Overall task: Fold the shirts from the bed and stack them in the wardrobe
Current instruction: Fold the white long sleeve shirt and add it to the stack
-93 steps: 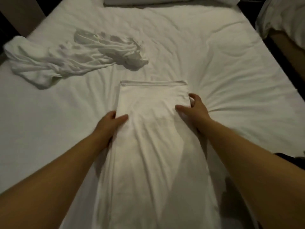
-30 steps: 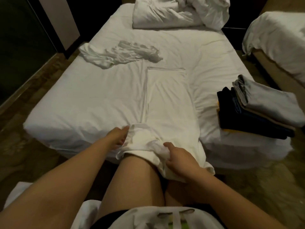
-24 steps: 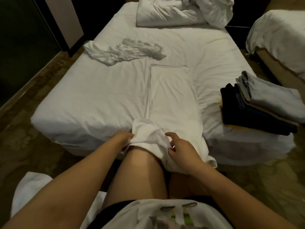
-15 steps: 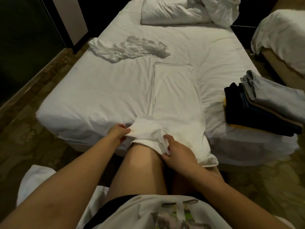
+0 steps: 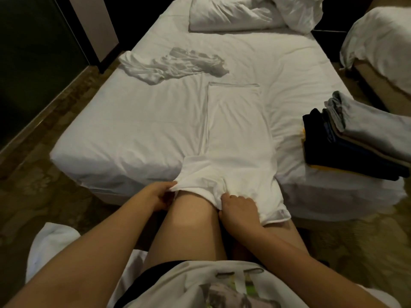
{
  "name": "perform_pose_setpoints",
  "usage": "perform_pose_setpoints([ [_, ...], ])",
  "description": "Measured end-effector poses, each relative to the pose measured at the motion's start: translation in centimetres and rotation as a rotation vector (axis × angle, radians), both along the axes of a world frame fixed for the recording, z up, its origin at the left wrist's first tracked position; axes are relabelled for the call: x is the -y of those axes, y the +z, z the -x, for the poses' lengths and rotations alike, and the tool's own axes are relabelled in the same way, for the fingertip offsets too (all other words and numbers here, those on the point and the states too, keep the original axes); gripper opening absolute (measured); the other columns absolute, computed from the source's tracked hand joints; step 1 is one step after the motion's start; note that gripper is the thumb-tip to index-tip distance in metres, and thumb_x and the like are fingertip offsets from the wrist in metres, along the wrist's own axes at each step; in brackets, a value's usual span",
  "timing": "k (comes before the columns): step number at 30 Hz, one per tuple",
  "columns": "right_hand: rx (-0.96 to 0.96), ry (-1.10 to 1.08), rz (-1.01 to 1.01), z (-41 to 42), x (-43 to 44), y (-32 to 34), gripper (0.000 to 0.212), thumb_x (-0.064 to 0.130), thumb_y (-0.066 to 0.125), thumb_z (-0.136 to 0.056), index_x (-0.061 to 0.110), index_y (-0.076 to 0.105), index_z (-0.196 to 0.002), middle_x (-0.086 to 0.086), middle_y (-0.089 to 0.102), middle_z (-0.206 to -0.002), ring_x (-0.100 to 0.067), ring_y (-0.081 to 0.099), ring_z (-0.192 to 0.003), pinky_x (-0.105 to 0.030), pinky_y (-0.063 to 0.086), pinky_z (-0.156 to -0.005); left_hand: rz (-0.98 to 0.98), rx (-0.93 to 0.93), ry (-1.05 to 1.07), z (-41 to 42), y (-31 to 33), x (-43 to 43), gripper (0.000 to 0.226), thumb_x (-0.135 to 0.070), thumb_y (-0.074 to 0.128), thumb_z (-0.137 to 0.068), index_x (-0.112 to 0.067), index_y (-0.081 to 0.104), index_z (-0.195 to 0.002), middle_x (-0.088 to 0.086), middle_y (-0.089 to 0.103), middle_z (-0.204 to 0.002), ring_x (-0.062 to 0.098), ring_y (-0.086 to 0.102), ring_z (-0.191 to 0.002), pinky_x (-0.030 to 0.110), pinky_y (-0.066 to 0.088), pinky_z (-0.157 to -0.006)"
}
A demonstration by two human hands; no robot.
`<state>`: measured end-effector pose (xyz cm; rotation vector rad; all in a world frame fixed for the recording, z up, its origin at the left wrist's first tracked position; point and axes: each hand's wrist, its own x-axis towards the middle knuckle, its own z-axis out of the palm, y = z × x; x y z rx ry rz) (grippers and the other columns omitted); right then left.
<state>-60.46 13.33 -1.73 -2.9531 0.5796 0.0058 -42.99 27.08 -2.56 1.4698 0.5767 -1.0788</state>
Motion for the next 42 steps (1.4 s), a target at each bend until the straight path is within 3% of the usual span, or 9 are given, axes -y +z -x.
perform_pose_setpoints([
  [4,-0.067,0.006,-0.089,0.0,0.3,1.3,0.024,0.030,0.038,-0.094,0.017,0.055,-0.104,-0.005,0.064,-0.102,-0.028,0.058,-0.095,-0.034,0.032,-0.078,0.207,0.207,0.191,1.0,1.6,1.0,0.066,0.004,0.054,-0.088,-0.028,0.032,-0.141,0.012,0.054,-0.100,0.021,0.055,-0.081,0.030,0.053,-0.067],
  [7,0.080,0.020,-0.124,-0.3,0.7,4.4,0.025,0.038,0.038,-0.087,0.018,0.052,-0.082,-0.005,0.063,-0.092,-0.027,0.056,-0.087,-0.034,0.026,-0.071,0.184,0.448,0.191,1.3,3.2,1.7,0.036,0.013,0.041,-0.089,-0.009,0.058,-0.111,0.009,0.055,-0.081,0.016,0.053,-0.070,0.017,0.051,-0.051],
  [11,0.123,0.097,-0.207,-0.5,1.0,6.7,0.025,0.039,0.041,-0.085,0.018,0.054,-0.082,-0.001,0.057,-0.083,-0.026,0.054,-0.085,-0.032,0.027,-0.069,0.156,0.527,0.276,0.7,4.5,1.1,0.030,0.010,0.042,-0.090,-0.010,0.059,-0.076,0.008,0.058,-0.071,0.015,0.055,-0.064,0.012,0.048,-0.045],
  [15,-0.101,0.144,-0.237,0.6,-0.3,4.7,0.046,0.045,0.044,-0.091,0.024,0.043,-0.132,-0.002,0.053,-0.125,-0.025,0.050,-0.112,-0.036,0.035,-0.091,0.166,0.270,0.273,1.7,3.6,0.8,0.014,-0.007,0.051,-0.094,-0.001,0.051,-0.082,0.007,0.058,-0.052,0.010,0.052,-0.047,0.016,0.043,-0.032],
  [19,-0.081,0.160,-0.261,1.9,0.0,4.7,0.058,0.041,0.047,-0.088,0.028,0.028,-0.142,0.002,0.044,-0.139,-0.019,0.043,-0.123,-0.034,0.027,-0.105,0.157,0.261,0.135,3.3,2.6,1.9,0.058,-0.015,0.059,-0.091,-0.009,0.030,-0.140,0.017,0.054,-0.109,0.015,0.055,-0.070,0.027,0.048,-0.051],
  [27,-0.203,0.091,-0.110,3.9,1.5,4.6,0.057,0.033,0.051,-0.089,0.027,0.029,-0.141,0.004,0.042,-0.141,-0.018,0.039,-0.129,-0.030,0.024,-0.107,0.012,0.381,0.057,2.2,0.8,2.0,0.044,0.017,0.041,-0.086,0.001,0.050,-0.126,0.016,0.058,-0.092,0.020,0.053,-0.067,0.020,0.049,-0.043],
  [34,-0.106,0.019,-0.239,5.1,2.9,6.1,0.039,0.032,0.039,-0.096,0.030,0.045,-0.135,0.000,0.059,-0.125,-0.021,0.054,-0.113,-0.032,0.040,-0.091,0.029,0.422,0.212,2.0,0.1,1.4,0.033,-0.011,0.067,-0.082,0.003,0.059,-0.111,0.023,0.062,-0.114,0.023,0.059,-0.076,0.030,0.050,-0.060],
  [39,-0.009,0.042,-0.291,6.3,2.9,5.2,0.037,0.039,0.046,-0.094,0.034,0.052,-0.130,0.008,0.060,-0.126,-0.013,0.054,-0.115,-0.027,0.039,-0.093,-0.364,0.706,-0.293,3.0,1.1,3.7,0.082,-0.053,0.072,-0.057,-0.004,0.056,-0.120,0.014,0.058,-0.122,0.029,0.057,-0.107,0.030,0.048,-0.087],
  [42,0.000,0.036,-0.297,6.3,2.8,4.8,0.034,0.035,0.046,-0.093,0.035,0.055,-0.126,0.011,0.060,-0.125,-0.011,0.052,-0.114,-0.025,0.037,-0.093,-0.487,0.791,-0.403,3.3,1.6,3.9,0.079,-0.029,0.071,-0.075,-0.008,0.031,-0.141,0.016,0.031,-0.144,0.033,0.043,-0.123,0.032,0.040,-0.092],
])
